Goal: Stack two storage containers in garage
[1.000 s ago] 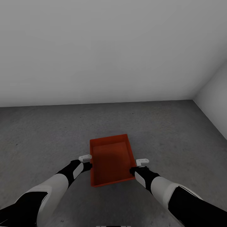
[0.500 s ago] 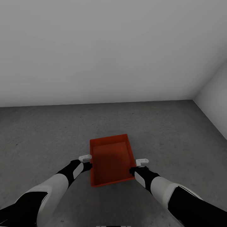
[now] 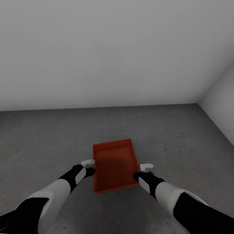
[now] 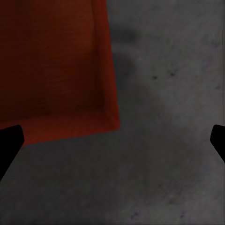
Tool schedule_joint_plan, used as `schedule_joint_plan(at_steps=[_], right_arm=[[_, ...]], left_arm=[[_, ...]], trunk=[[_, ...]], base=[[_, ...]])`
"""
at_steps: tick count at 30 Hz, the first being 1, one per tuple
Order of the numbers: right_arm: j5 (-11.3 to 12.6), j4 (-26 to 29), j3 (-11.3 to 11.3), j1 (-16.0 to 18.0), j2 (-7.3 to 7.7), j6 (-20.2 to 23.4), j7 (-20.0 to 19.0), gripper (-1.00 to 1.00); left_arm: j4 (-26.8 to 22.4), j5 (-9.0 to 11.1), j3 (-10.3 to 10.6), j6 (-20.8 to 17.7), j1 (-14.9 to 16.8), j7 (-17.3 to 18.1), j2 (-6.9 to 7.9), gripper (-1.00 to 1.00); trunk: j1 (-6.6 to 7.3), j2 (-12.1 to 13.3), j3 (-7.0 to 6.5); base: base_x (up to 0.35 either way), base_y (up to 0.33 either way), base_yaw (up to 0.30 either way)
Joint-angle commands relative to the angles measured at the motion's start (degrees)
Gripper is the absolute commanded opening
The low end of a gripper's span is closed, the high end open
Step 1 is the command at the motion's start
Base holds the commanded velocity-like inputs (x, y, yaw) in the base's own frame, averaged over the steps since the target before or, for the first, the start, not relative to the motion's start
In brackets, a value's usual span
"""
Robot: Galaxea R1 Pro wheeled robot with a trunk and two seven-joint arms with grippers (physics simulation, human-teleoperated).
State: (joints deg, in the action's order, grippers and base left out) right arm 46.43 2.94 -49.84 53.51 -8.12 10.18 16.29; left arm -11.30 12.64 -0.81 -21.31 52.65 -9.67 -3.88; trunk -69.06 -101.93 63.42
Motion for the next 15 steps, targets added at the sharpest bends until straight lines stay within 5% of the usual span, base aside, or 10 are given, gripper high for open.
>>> schedule_joint_plan(at_steps=[1, 15], right_arm=[[0.32, 0.11, -0.49, 0.02, -0.01, 0.39, 0.32, 1.00], [0.32, 0.10, -0.46, 0.02, -0.08, 0.37, 0.32, 1.00]], left_arm=[[-0.13, 0.50, -0.07, -0.30, -0.01, -0.35, -0.01, 1.00], [-0.10, 0.49, -0.06, -0.31, -0.01, -0.27, 0.01, 1.00]], trunk=[[0.23, 0.40, -0.15], [3.30, 6.02, -2.67]], base=[[0.000, 0.000, 0.000], [0.000, 0.000, 0.000]])
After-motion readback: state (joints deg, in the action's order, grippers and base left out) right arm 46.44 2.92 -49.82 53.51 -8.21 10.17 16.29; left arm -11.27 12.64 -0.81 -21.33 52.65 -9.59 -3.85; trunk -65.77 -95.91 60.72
